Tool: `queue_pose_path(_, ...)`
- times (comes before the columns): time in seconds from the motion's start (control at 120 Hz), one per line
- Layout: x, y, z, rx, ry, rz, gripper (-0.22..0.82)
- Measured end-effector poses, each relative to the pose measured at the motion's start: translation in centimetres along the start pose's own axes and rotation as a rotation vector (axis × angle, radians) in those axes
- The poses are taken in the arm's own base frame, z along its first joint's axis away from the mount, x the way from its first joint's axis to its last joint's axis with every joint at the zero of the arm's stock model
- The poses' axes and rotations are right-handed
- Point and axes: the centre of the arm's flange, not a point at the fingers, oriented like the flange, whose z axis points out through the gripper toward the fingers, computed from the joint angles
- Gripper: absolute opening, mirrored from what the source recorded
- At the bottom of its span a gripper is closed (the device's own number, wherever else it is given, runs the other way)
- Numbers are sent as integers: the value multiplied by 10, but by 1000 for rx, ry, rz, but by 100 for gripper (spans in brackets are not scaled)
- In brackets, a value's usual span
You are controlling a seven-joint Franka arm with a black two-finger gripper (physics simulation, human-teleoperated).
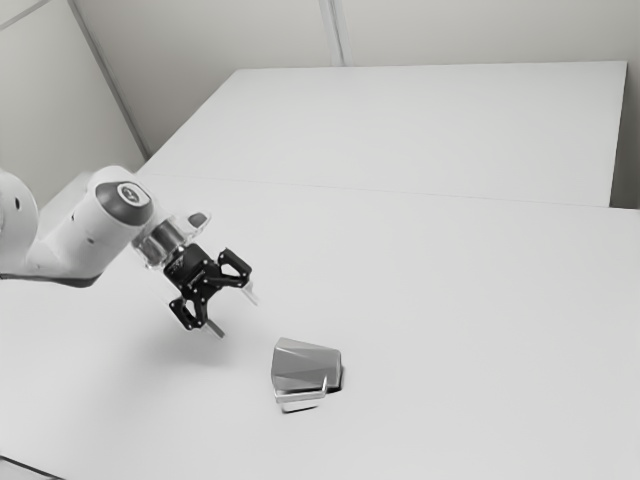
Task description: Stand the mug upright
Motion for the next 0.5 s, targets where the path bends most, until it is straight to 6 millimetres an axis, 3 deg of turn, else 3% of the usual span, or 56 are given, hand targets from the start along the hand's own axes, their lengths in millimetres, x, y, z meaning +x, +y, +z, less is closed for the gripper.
queue_pose_path(0.183,1,3,39,-44,-61,-46,60)
queue_pose_path(0.5,9,17,77,-144,-102,-117,60)
